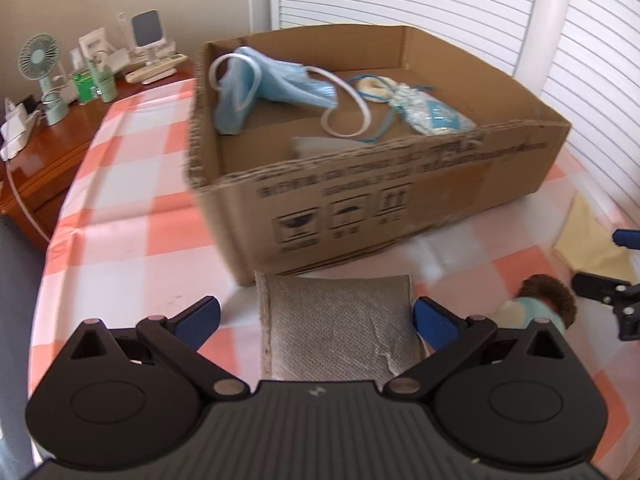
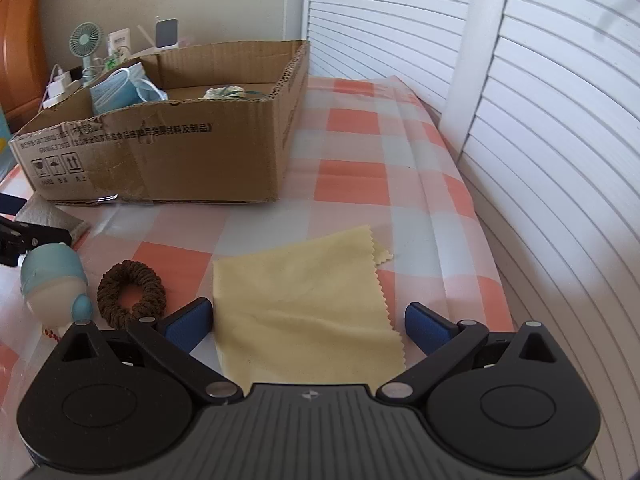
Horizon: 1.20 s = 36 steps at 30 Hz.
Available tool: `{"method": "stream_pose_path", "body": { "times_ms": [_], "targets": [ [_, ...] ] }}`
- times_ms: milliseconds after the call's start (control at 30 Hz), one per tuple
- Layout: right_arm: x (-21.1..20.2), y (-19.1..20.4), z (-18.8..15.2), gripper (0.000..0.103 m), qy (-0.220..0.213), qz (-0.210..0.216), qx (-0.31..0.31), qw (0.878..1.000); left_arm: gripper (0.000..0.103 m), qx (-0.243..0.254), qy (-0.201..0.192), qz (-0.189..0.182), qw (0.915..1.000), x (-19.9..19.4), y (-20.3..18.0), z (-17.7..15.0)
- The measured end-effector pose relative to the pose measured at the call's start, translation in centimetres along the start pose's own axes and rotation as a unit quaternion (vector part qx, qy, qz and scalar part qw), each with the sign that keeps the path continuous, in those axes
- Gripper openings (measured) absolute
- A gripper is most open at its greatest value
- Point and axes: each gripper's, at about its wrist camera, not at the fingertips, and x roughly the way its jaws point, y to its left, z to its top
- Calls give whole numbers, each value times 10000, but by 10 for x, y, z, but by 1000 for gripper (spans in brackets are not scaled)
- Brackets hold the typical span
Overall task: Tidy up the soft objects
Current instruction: 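Move the left tool to the second grey pouch while the right tool approaches the yellow cloth, then close the left gripper on the grey pouch while the right gripper pinches the yellow cloth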
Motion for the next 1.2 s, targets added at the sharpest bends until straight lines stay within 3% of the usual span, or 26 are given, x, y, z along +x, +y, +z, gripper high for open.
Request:
{"method": "stream_pose_path", "body": {
  "times_ms": [133, 300, 400, 733, 1200],
  "targets": [
    [1, 0, 2, 103, -26, 198, -188, 9996, 102, -241, 44, 227, 9994, -5, 15, -1],
    [3, 0, 3, 103, -66, 382, -326, 9987, 102, -30, 176, -34, 9998, -3, 4, -3],
    [5, 0, 4, 103, -105, 432, -357, 9984, 103, 64, 56, -45, 10000, -2, -1, -5],
    [12, 0, 12, 103, -100, 389, -314, 9987, 103, -234, 122, 184, 9995, -5, 10, -7],
    [10, 6, 13, 103, 46, 374, -378, 9986, 103, -194, 61, 148, 9997, -7, 0, -10]
  ]
}}
